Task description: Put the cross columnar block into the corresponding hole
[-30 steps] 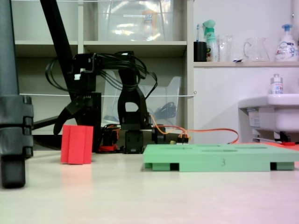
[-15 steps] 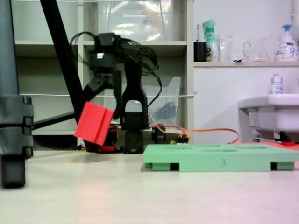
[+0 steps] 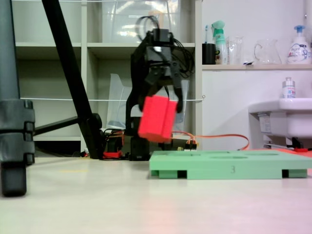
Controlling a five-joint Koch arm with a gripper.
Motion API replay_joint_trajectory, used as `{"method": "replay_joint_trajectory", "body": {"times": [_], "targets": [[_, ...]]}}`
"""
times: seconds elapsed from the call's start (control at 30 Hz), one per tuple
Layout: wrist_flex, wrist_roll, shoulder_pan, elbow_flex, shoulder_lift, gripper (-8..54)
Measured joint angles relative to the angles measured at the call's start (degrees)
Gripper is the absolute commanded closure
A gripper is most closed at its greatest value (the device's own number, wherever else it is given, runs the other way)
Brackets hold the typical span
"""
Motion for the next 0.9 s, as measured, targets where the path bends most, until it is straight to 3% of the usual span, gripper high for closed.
{"method": "replay_joint_trajectory", "body": {"times": [0.27, 0.9], "targets": [[-6.68, 3.43, -6.59, 0.09, -7.47, 26.9], [-6.59, 4.13, -9.23, 0.09, -7.73, 27.0]]}}
